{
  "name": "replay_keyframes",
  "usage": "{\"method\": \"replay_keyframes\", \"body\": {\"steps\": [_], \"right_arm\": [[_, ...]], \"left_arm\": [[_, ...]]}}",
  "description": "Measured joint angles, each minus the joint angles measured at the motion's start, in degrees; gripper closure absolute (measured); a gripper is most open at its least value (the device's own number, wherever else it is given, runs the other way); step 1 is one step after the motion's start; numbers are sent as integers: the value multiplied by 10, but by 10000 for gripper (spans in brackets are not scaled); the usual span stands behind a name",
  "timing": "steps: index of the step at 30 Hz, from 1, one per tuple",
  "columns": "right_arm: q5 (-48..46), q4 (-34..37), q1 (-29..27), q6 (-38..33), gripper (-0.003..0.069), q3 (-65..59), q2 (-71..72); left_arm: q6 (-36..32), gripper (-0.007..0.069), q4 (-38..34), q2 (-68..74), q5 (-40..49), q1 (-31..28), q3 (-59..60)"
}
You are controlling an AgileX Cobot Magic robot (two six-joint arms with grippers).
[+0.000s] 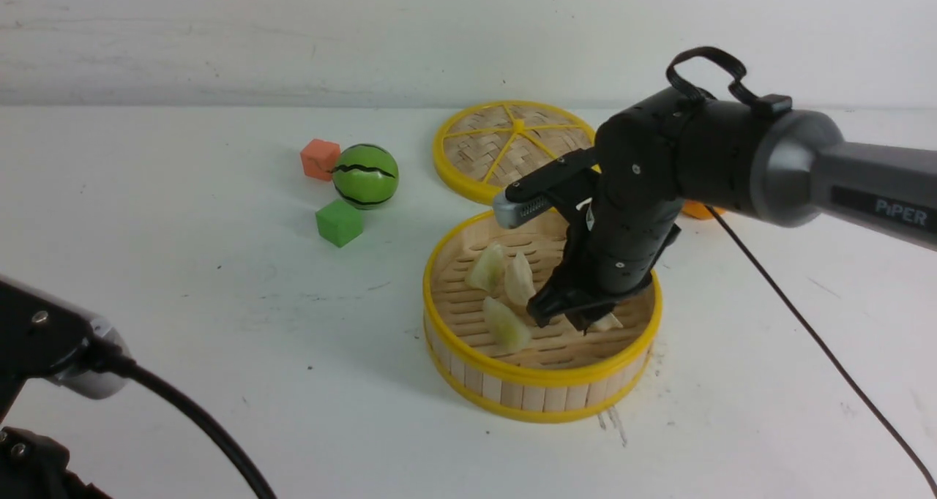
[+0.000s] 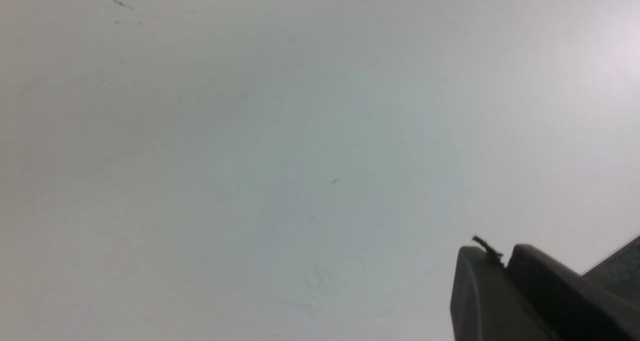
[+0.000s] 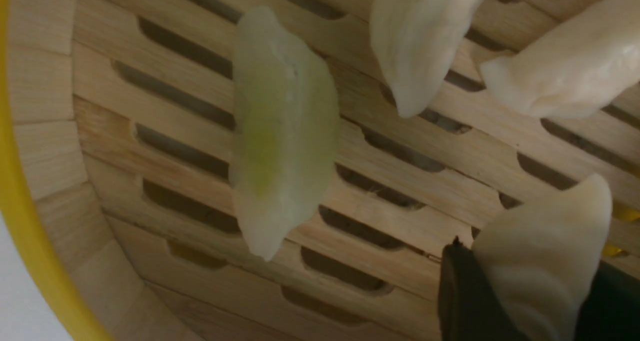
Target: Put the dumplings into the steamer on the white table.
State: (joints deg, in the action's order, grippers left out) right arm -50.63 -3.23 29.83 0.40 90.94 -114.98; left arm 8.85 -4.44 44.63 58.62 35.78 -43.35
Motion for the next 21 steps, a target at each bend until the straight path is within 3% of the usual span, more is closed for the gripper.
{"method": "replay_keyframes", "body": {"steps": [7,10,16,21], "right_arm": [[13,32,0,3,244,0,0],[-9,39,0,3,218,0,7],[-44,41,0,-4,298,0,73],[-37,69,0,-8,487,-36,210]], "left_arm": [[0,550,0,-9,-2,0,45],[1,547,2,-46,-2,0,80],[18,543,4,-155,-9,0,109],[94,540,44,-296,-50,0,138]]}}
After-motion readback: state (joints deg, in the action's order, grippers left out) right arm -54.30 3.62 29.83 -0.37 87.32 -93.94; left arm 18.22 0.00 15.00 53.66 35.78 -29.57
